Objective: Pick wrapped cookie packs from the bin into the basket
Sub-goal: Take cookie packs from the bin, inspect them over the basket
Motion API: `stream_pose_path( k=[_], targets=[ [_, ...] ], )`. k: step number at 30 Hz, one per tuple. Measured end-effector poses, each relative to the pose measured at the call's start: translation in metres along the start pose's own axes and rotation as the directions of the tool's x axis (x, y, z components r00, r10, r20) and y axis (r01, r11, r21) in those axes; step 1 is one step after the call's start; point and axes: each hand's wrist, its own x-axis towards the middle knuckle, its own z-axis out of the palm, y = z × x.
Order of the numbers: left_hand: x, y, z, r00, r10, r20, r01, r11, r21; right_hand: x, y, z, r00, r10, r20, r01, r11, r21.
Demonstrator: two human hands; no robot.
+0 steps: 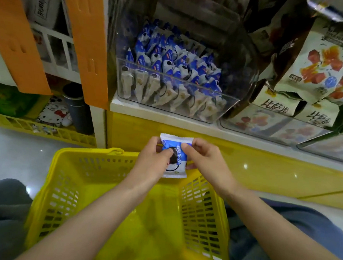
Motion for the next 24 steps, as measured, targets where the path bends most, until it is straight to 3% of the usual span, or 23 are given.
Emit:
stream_pose_path(
  k=[6,11,15,17,19,21,24],
  targets=[
    [-0.005,-0.005,0.005,0.999,-0.034,-0.010,0.033,0.998,-0.061,-0.005,0.008,0.007,0.996,0.058,0.069,-0.060,0.998,0.019],
    [-0.010,-0.014,0.006,0.999,-0.027,-0.028,0.028,0.999,0.030,-0.011,0.018,0.005,0.991,-0.111,0.069,0.121,0.980,-0.161],
    [-0.015,-0.020,0.006,0.995,-0.095,-0.002,0.095,0.995,0.016,-0.015,0.022,0.001,0.921,-0.382,0.076,0.369,0.792,-0.487],
    [-0.016,-0.020,0.007,0.993,-0.116,-0.005,0.115,0.993,-0.023,-0.017,0.024,0.002,0.886,-0.456,0.089,0.425,0.717,-0.552],
    [-0.016,-0.021,0.007,0.990,-0.141,-0.021,0.139,0.987,-0.077,-0.018,0.025,0.004,0.875,-0.480,0.059,0.439,0.739,-0.511],
    [-0.017,-0.022,0.005,0.986,-0.164,-0.014,0.163,0.984,-0.066,-0.017,0.026,0.005,0.900,-0.434,-0.041,0.379,0.826,-0.417],
    [-0.021,-0.024,0.000,0.991,-0.129,0.045,0.128,0.992,0.021,-0.013,0.025,0.004,0.968,-0.181,-0.173,0.157,0.977,-0.145]
  ],
)
